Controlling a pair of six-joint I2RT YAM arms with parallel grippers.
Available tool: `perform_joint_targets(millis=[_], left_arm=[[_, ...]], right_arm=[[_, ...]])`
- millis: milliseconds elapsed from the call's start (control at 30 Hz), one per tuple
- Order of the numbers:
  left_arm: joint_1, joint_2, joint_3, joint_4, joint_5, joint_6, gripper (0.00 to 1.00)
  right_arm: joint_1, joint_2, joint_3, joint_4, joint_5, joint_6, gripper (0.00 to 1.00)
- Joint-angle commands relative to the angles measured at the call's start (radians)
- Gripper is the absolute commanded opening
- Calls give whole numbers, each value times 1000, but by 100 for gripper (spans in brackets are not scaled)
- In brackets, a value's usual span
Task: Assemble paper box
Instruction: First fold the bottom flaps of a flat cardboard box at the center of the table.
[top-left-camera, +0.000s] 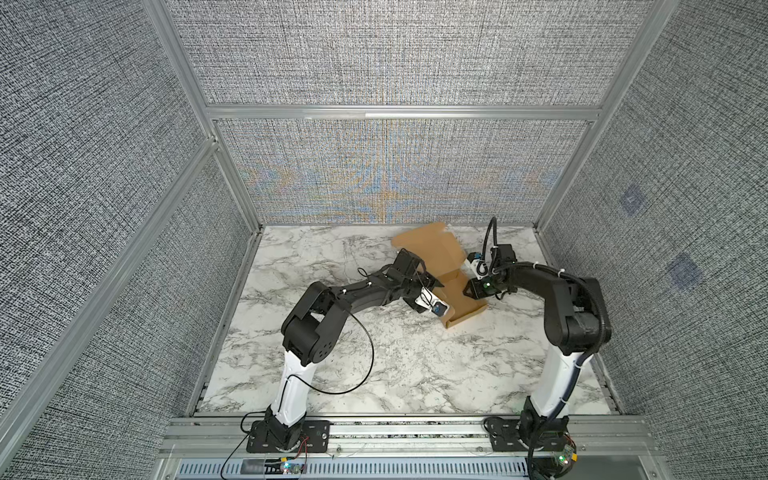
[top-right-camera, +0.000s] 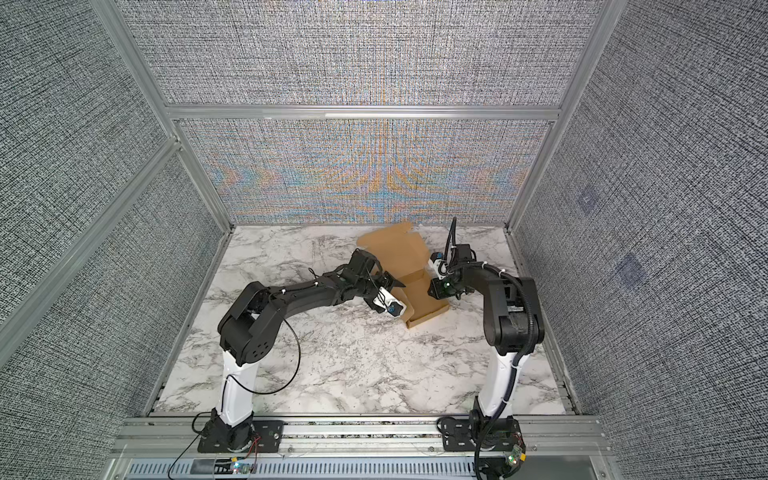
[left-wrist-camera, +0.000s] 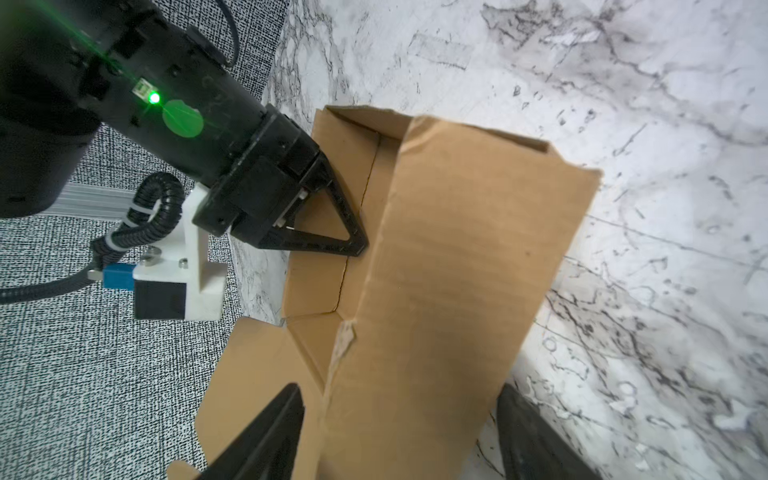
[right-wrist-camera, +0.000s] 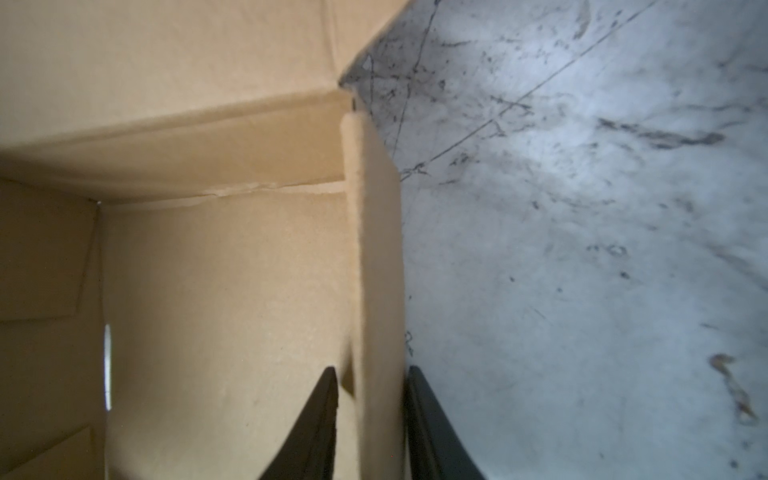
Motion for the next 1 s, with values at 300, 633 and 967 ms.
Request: perform_joint_targets(millis=[300, 633, 967], left_arm=[[-9, -3, -61, 138, -36, 1, 54], [-13, -4, -55, 155, -37, -6, 53], [-16, -35, -100, 152, -30, 54, 48]], right_arm=[[-1, 13, -1, -38, 17, -12, 31], [-2, 20, -1, -39, 13, -11, 31], [-1, 19, 5, -49, 10, -12, 31]])
